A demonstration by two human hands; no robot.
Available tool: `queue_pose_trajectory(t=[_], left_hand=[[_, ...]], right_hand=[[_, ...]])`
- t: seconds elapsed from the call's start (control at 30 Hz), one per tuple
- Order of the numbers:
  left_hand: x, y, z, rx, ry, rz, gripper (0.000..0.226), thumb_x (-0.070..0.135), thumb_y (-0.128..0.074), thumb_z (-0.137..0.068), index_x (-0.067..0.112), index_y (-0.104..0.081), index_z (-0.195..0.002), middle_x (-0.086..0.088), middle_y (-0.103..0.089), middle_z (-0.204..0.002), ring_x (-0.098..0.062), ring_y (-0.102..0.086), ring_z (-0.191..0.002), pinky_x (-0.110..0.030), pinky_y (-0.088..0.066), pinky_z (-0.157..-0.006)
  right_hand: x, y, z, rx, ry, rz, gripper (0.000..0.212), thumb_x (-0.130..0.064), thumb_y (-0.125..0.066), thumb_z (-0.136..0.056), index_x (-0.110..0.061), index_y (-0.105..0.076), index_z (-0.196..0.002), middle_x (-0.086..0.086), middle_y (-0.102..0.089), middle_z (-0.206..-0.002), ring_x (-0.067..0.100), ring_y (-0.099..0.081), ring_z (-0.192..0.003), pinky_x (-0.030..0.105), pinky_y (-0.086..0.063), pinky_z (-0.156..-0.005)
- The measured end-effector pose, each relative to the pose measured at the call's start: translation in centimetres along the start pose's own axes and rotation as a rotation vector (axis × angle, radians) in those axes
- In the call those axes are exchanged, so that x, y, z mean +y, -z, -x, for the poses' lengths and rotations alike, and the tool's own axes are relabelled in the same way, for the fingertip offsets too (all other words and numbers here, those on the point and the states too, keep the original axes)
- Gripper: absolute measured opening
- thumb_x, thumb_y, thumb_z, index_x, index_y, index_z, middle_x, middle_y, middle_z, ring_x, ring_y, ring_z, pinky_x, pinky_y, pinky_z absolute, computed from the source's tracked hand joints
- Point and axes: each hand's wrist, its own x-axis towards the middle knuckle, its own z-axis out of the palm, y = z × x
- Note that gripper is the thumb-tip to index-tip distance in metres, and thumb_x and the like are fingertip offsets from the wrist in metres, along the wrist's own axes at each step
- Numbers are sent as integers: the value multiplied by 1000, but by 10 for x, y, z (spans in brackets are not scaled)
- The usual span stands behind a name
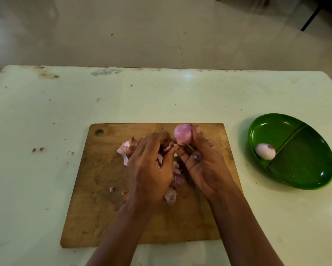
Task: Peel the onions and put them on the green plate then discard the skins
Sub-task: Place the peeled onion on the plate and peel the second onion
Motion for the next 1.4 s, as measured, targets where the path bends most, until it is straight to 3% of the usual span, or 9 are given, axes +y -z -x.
queue_pose_trajectory(t=[0.17, 0.37, 0.5, 0.67, 0.87, 1.03, 1.17, 1.27, 1.4], left_hand=[[-3, 1, 0, -15, -21, -39, 22, 21, -61, -84, 5, -64, -99, -5, -67, -90, -15, -62, -83, -30, -54, -66], [-3, 1, -1, -33, 30, -113, 39, 42, -62, -80, 9, -66, -101, -1, -65, -96, -13, -55, -92, -24, -47, -73], [-2, 1, -2, 25, 77, 35, 35, 33, -65, -82, 18, -56, -112, 9, -60, -104, -11, -61, -94, -21, -50, -79], [2, 0, 0, 77, 32, 140, 18, 13, -64, -85, 3, -64, -100, -2, -67, -93, -12, -66, -85, -25, -56, -73], [7, 0, -4, 144, 206, 245, 22, 1, -59, -86, 21, -52, -95, 21, -58, -84, 0, -61, -83, -16, -51, -72], [7, -1, -4, 135, 219, 224, 10, 11, -54, -92, 12, -61, -100, 11, -63, -89, -2, -62, -83, -12, -49, -71], [5, -1, -4, 77, 172, 135, 25, 21, -51, -92, 2, -68, -97, -4, -67, -88, -10, -62, -78, -18, -51, -66], [3, -1, -3, 18, 187, 129, 25, 29, -60, -87, 8, -68, -98, -1, -67, -94, -16, -63, -85, -31, -55, -68], [10, 2, -6, 1, 338, 216, 30, 21, -77, -77, 17, -64, -103, 5, -69, -97, -8, -67, -88, -31, -58, -74]], right_hand=[[-2, 0, 0, -9, 47, -54, 28, -16, -62, -70, -6, -62, -97, 8, -74, -84, 20, -73, -78, 26, -60, -66], [0, 2, -1, -45, 25, -46, 39, -17, -64, -70, -3, -60, -107, 14, -70, -97, 21, -71, -81, 23, -57, -59], [-1, 2, -1, -89, 12, -15, 37, -15, -65, -70, -4, -62, -105, 11, -71, -96, 19, -70, -83, 23, -58, -63], [-1, 3, 0, -177, 6, 1, 45, -21, -71, -62, -4, -63, -103, 12, -73, -97, 20, -71, -88, 25, -59, -72], [-2, 0, 4, -160, -33, 1, 21, -17, -59, -76, -4, -67, -91, 12, -74, -88, 23, -72, -83, 26, -60, -65], [-1, -1, 3, -84, -65, -35, 30, -21, -60, -74, -1, -62, -96, 15, -74, -85, 26, -72, -79, 26, -60, -61], [1, 1, 0, -70, -61, -89, 36, -22, -62, -71, -1, -62, -101, 19, -72, -96, 27, -71, -83, 29, -61, -66], [2, 2, -1, -75, -48, -79, 42, -23, -63, -69, -1, -61, -105, 20, -70, -100, 24, -71, -81, 27, -61, -64], [2, 3, -1, -115, -3, -25, 48, -25, -70, -63, -4, -62, -105, 15, -71, -99, 21, -71, -82, 25, -60, -62]])
